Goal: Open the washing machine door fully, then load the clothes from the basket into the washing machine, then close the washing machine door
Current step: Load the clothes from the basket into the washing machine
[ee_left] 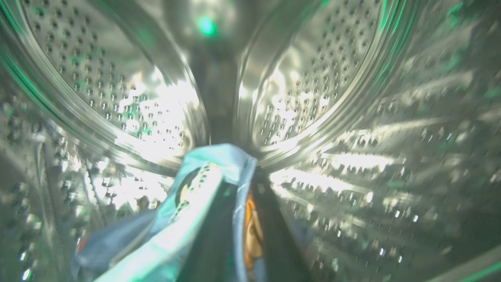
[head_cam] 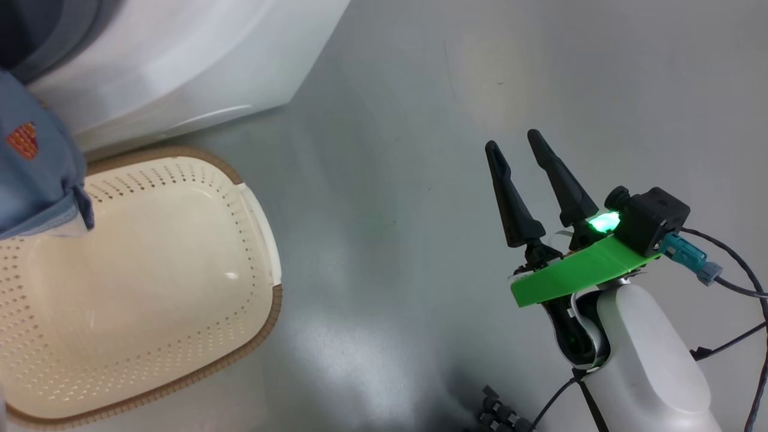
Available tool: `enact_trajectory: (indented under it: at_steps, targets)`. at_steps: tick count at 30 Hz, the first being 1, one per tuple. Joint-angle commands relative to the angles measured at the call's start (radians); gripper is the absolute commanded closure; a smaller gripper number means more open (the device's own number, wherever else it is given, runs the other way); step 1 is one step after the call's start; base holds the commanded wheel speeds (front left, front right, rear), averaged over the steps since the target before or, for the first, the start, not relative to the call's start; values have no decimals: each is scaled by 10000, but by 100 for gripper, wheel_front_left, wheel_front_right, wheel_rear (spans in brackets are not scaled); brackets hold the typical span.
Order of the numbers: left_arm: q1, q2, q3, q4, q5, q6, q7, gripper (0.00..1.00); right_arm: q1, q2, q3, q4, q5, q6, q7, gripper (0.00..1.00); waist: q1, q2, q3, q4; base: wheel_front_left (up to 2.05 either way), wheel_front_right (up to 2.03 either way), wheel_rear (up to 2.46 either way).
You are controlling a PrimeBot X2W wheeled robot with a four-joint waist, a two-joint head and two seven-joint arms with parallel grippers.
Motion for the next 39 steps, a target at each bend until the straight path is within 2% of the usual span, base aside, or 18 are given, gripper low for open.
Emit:
enact_trajectory:
  at_steps: [1, 4, 8, 18, 28, 34, 39]
  targets:
    - [36, 336, -56, 241, 149, -31, -41, 0, 161, 15, 163, -128, 42, 16, -118, 0, 0, 0, -149, 96, 0, 0, 0]
    - [-117, 258, -209, 1334, 164, -58, 254, 0, 182, 15, 142, -70, -2, 16, -118, 0, 0, 0, -341, 176, 0, 0, 0]
    - [-293, 180, -327, 2118, 169, -96, 196, 0, 165, 16, 119, -16, -57, 16, -118, 0, 0, 0, -583, 286, 0, 0, 0]
    - [202, -8, -530, 2665, 94, -322, -40, 0, 199, 16, -11, 168, -317, 16, -118, 0, 0, 0, -1349, 723, 0, 0, 0]
    - [1538, -341, -594, 1965, -89, -427, -49, 0, 339, -80, -257, 252, -572, 16, -118, 0, 0, 0, -2133, 1276, 0, 0, 0]
    - [2727, -489, -669, 1009, -193, -453, -50, 0, 576, -162, -394, 226, -564, 16, -118, 0, 0, 0, -2555, 1562, 0, 0, 0]
    - [3825, -396, -671, -9, -417, -463, -50, 0, 744, -164, -514, 176, -535, 16, -118, 0, 0, 0, -2694, 1729, 0, 0, 0]
